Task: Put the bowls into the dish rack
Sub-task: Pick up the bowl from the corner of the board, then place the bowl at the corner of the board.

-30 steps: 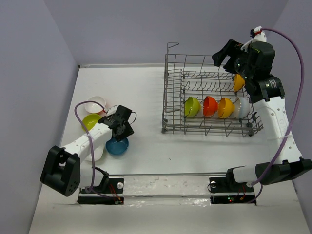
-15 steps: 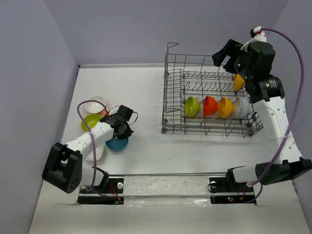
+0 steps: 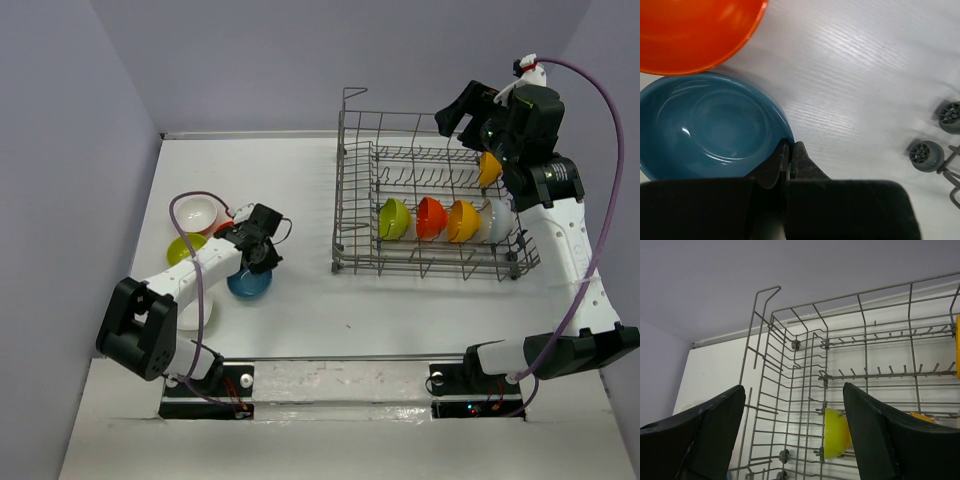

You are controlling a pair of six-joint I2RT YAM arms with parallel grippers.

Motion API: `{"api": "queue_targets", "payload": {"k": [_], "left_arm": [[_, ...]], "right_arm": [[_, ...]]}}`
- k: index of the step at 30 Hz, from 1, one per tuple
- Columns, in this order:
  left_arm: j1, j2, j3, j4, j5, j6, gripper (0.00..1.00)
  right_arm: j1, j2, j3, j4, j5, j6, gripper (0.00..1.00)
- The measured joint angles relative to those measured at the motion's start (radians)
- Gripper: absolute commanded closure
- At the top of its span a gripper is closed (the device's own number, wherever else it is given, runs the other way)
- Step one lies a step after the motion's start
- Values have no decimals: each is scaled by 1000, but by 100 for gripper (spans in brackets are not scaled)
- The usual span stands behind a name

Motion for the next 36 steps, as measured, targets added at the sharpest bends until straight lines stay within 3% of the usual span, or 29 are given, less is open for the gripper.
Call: {"api": "queue_targets", "payload": {"k": [12, 18, 22, 25, 30, 36], "left_arm": [[-124, 150, 140, 23, 4, 22, 100], [-127, 158, 140, 24, 5, 28, 58], [-127, 158, 140, 20, -2, 37, 41], [-127, 155, 142, 3, -14, 44, 35], [-128, 114, 142, -46, -42, 48, 33], [-121, -52, 142, -124, -79, 43, 33]], "right_arm": [[0, 0, 0, 0, 0, -8, 16], [0, -1, 0, 0, 0, -11, 16], [0, -1, 0, -1, 0, -11, 16], [0, -1, 0, -1, 0, -11, 15], [0, -3, 0, -6, 0, -11, 16], [0, -11, 0, -16, 0, -11, 16]]}}
